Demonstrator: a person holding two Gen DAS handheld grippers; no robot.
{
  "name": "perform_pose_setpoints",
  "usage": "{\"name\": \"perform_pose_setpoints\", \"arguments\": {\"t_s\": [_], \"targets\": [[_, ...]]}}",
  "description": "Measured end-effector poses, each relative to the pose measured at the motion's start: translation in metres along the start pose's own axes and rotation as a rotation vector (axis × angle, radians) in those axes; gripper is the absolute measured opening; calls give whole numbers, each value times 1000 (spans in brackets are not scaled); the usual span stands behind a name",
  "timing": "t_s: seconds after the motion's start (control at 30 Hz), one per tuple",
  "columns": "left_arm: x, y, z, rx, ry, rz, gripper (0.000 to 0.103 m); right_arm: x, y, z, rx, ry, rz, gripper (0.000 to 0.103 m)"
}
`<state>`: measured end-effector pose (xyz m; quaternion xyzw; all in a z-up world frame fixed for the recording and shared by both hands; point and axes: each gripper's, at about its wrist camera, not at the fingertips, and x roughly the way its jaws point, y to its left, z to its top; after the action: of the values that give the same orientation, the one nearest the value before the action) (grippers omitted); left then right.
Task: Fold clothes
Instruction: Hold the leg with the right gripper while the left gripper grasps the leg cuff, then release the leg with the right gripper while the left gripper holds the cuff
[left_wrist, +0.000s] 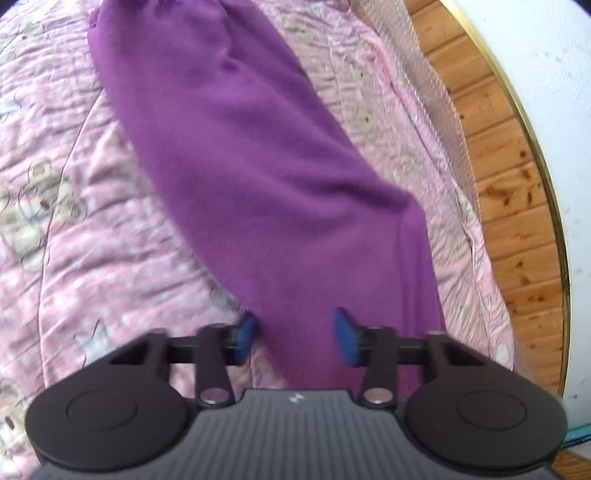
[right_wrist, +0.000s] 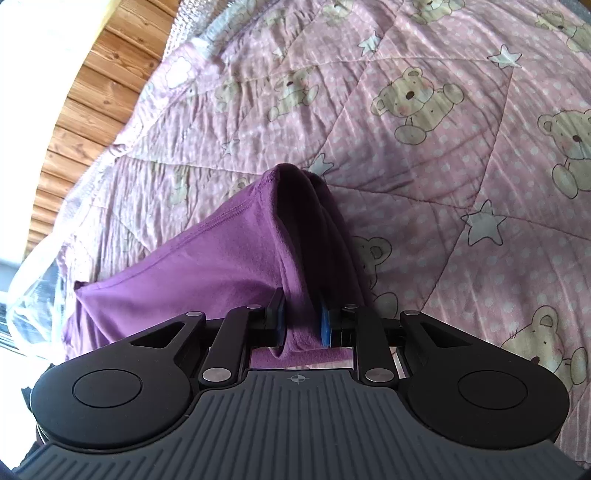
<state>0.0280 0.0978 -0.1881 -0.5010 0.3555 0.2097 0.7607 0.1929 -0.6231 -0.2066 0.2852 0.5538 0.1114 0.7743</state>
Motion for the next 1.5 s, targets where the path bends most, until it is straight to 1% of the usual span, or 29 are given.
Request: {"name": "perform_pose_setpoints", "arguments": {"t_s": [0.03, 0.17, 0.2, 0.23, 0.27, 0.3, 0.33, 0.37, 0.4, 0.43, 0.5, 0.57, 0.67, 0.77, 0.87, 0.9, 1.0, 1.03, 1.1, 1.2, 1.27, 1.3, 1.33, 1.37, 1.4, 1.43, 1.47, 1.5], "targets": [[1, -2, 4, 4, -6, -6, 14, 0, 1, 0, -1, -1, -2, 21], [3, -8, 9, 3, -43, -46, 14, 0, 4, 0, -2, -15, -8, 18], [3, -9, 10, 1, -53, -57, 22, 0, 5, -1, -2, -20, -9, 18], [3, -11, 11, 0, -63, -69, 26, 0, 6, -1, -2, -26, -9, 18], [4, -12, 12, -1, -73, -80, 27, 0, 7, -1, -2, -31, -10, 19], [4, -14, 12, -3, -83, -91, 19, 1, 8, -2, -2, -37, -11, 19], [5, -15, 13, -4, -93, -102, 10, 1, 9, -2, -2, -42, -11, 16], [5, -16, 14, -6, -103, -113, 8, 1, 10, -3, -2, -48, -12, 3], [5, -19, 15, -6, -115, -128, 8, -3, 10, -2, 6, -71, -18, 2], [-1, -27, 21, 3, -141, -166, 7, -8, 11, -2, 13, -94, -24, 1], [-5, -41, 29, 47, -140, -187, 7, -15, 11, -3, 20, -119, -20, 1], [2, -42, 34, 85, -104, -159, 7, -16, 10, -4, 20, -117, -25, 1], [17, -30, 37, 45, -31, -139, 7, -16, 9, -5, 20, -115, -32, 1], [10, -45, 39, 76, -36, -109, 8, -17, 9, -7, 20, -112, -39, 1], [-7, -53, 37, 89, -47, -46, 8, -17, 8, -9, 20, -109, -46, 1], [-12, -50, 34, 93, -36, -16, 7, -16, 8, -10, 13, -99, -56, 1], [-10, -25, 22, 63, 21, 77, 7, -14, 7, -15, -8, -71, -88, 1], [-6, -14, 19, 39, 36, 104, 7, -14, 6, -16, -15, -61, -98, 1], [1, 1, 14, 19, 60, 137, 7, -11, 2, -21, -27, -50, -102, 1], [7, -2, 16, 37, 46, 148, 7, -12, 5, -21, -62, -49, -105, 1], [5, -10, 21, 65, 25, 130, 7, -16, 14, -17, -118, -70, -104, 1], [4, -14, 23, 81, 17, 122, 7, -19, 20, -14, -155, -85, -95, 2], [3, -16, 25, 94, 19, 118, 7, -21, 28, -11, -206, -85, -97, 6], [2, -17, 26, 106, 20, 114, 7, -23, 37, -7, -256, -85, -100, 19], [2, -19, 27, 118, 22, 111, 7, -21, 41, -3, -292, -89, -126, 28], [3, -18, 27, 123, 28, 117, 7, -19, 45, 1, -328, -93, -153, 34], [5, -17, 26, 128, 34, 123, 7, -17, 49, 5, -363, -97, -180, 44], [6, -17, 25, 133, 39, 129, 8, -15, 48, 11, -360, -103, -183, 44]]}}
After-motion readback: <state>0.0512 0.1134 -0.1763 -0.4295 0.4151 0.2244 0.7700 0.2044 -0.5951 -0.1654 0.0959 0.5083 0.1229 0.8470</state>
